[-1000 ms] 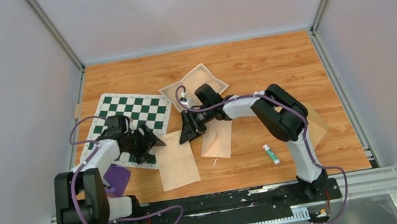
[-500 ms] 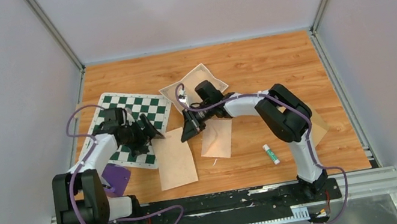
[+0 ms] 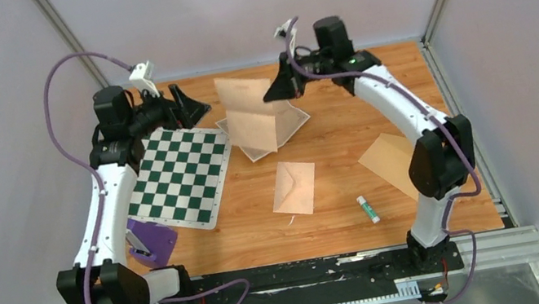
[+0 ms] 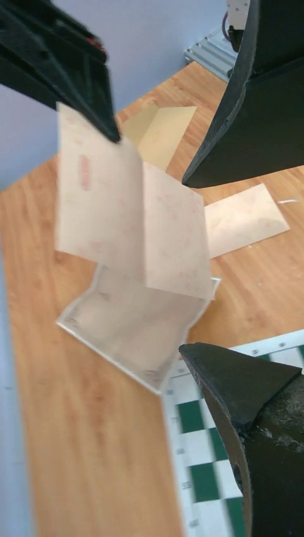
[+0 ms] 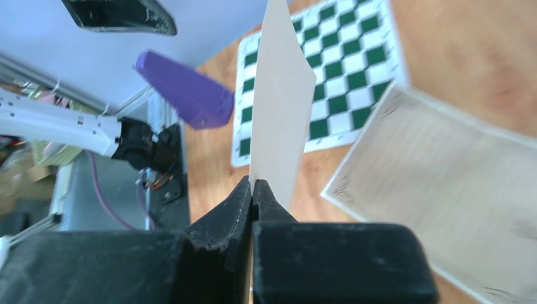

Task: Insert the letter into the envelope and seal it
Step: Pick up the letter from the center of the board.

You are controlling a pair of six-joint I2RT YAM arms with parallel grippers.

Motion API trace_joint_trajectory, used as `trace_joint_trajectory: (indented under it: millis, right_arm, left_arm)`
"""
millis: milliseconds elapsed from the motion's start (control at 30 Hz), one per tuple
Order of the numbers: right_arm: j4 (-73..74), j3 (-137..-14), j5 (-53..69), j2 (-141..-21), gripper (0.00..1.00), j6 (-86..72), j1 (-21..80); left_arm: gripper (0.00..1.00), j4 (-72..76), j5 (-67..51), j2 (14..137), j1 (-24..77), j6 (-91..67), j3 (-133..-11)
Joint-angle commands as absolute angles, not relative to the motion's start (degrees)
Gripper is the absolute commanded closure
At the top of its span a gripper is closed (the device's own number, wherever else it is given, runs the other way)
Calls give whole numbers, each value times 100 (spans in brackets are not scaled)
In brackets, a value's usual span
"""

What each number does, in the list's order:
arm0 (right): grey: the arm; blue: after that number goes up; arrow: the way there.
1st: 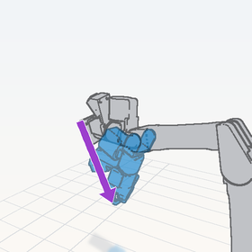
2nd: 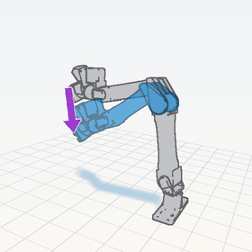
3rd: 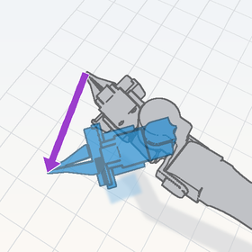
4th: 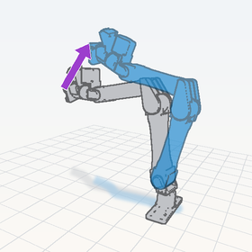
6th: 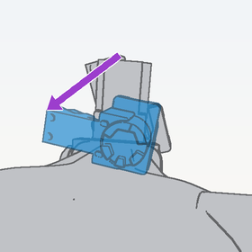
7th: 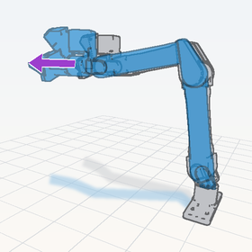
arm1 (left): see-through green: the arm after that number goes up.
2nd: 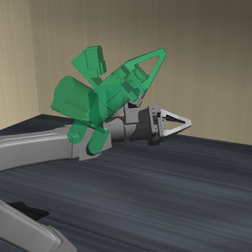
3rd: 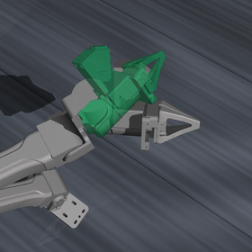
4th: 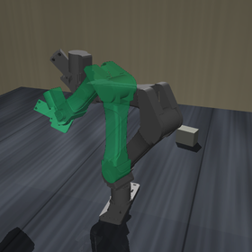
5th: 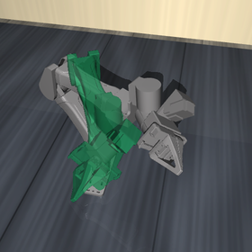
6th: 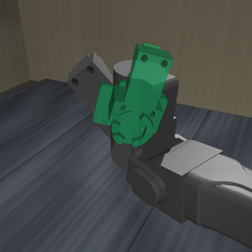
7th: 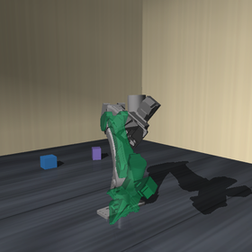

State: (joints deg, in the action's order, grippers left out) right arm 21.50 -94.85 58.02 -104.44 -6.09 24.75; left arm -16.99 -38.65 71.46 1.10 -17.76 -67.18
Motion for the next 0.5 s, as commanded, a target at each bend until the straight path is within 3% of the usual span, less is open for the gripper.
trace_joint_trajectory:
  millis: [0, 167, 300, 467]
  right_arm:
    - [2917, -10472, 6108, -10113, 100, -188, 2013]
    - [2853, -10729, 6257, -9901, 100, -60, 1783]
    - [2578, -10585, 6736, -9673, 100, -26, 1757]
    - [2389, -10740, 6623, -9450, 100, -134, 1753]
  left_arm:
    - [0, -966, -4909, 7293, 97, -1241, -7520]
    - [0, 155, -5887, 7704, 228, -1903, -7781]
    - [0, -1071, -6107, 8046, 655, -270, -8306]
    - [0, -1087, -6304, 8274, 869, -162, -8291]
